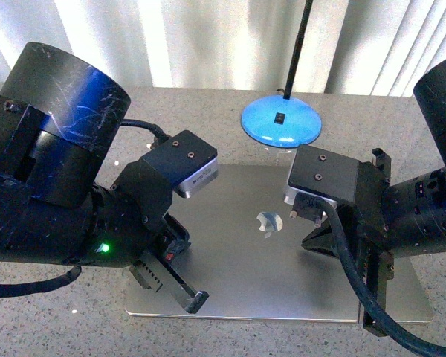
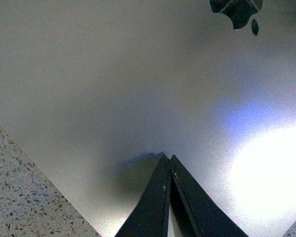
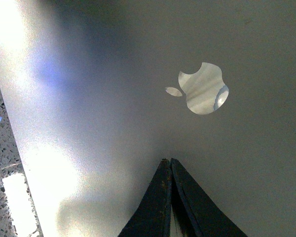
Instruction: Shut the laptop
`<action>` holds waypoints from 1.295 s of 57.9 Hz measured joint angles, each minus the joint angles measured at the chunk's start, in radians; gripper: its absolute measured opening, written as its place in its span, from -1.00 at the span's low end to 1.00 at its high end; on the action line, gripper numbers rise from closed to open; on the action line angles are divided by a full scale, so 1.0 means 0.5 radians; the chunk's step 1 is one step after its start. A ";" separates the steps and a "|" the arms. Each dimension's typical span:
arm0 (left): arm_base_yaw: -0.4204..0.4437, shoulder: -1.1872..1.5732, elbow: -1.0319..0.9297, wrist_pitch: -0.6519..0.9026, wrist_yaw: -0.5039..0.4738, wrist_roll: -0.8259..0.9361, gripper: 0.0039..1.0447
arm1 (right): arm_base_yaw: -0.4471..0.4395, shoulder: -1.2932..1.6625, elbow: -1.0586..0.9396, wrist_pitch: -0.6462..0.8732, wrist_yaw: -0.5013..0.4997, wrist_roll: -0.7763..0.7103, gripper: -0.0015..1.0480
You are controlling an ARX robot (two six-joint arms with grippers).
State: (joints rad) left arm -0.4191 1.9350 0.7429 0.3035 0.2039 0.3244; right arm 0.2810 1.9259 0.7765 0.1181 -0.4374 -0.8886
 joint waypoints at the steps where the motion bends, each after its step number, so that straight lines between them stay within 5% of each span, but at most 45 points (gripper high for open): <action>1: 0.005 0.000 -0.002 0.004 0.005 -0.007 -0.94 | 0.000 -0.001 0.000 0.006 -0.005 0.007 -0.94; 14: 0.177 -0.117 -0.075 0.111 0.093 -0.188 -0.94 | 0.003 -0.139 -0.038 0.315 -0.010 0.276 -0.94; 23: 0.420 -0.394 -0.153 0.564 -0.193 -0.590 -0.94 | 0.001 -0.388 -0.022 0.770 0.431 0.822 -0.93; 27: 0.505 -0.510 -0.167 0.754 -0.371 -0.766 -0.92 | -0.008 -0.489 0.017 0.826 0.632 1.105 -0.74; 37: 0.584 -0.628 -0.171 0.843 -0.458 -1.041 -0.38 | -0.026 -0.512 0.019 0.832 0.679 1.407 -0.24; 44: 0.541 -0.572 -0.203 0.848 -0.438 -1.077 -0.02 | 0.005 -0.439 -0.247 1.546 1.237 1.619 -0.50; 52: 0.575 -0.537 -0.496 1.633 -0.652 -0.803 -0.47 | -0.101 -0.627 -0.583 2.000 1.328 1.713 -0.95; 60: 0.622 -0.763 -0.742 1.747 -0.613 -0.707 -0.95 | -0.191 -0.783 -0.861 2.114 1.241 1.742 -0.94; 75: 0.695 -1.177 -1.076 1.657 -0.548 -0.671 -0.94 | -0.319 -1.215 -1.184 1.999 1.115 1.749 -0.94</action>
State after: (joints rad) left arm -0.0715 1.3464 0.2050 1.1320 -0.0700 -0.0113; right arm 0.1215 1.3182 0.1844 1.1175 0.1204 -0.0139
